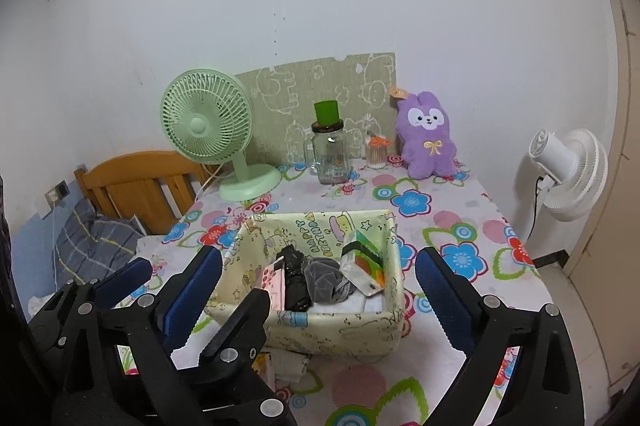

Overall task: Organize soft objects
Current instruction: 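Open both tools to release the packs in the basket and withdraw, then move both open tools toward the yellow cartoon pack in front of the basket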

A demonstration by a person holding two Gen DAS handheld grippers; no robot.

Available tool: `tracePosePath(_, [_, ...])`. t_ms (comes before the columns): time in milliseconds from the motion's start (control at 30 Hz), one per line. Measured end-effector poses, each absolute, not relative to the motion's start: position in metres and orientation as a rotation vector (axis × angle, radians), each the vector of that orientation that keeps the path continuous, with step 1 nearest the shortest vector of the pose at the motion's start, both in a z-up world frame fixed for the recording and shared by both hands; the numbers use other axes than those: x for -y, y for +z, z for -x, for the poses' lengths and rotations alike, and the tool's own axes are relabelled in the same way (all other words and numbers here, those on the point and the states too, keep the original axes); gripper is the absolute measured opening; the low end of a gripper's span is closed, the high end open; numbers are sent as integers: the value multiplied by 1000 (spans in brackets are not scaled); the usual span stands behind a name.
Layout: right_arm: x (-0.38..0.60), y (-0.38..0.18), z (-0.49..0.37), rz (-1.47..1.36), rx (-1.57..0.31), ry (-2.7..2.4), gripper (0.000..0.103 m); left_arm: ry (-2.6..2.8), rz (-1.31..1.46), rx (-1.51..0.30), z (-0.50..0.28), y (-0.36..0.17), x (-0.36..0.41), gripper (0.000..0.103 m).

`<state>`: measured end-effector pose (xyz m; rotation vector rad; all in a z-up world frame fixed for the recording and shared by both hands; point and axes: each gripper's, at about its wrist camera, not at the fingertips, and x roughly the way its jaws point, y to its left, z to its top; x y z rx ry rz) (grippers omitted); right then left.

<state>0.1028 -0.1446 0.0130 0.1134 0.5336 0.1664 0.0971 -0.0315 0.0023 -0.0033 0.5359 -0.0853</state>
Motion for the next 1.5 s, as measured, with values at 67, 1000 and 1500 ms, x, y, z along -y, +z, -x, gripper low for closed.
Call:
tracePosePath(67, [145, 14, -96, -111, -528, 166, 100, -83, 3, -530, -91, 2, 32, 101])
tracePosePath(1000, [150, -21, -44, -99, -544, 142, 101, -102, -9, -552, -42, -34, 39, 103])
tracePosePath(1500, [152, -63, -47, -109, -602, 117, 101, -113, -36, -612, -46, -71, 46, 103])
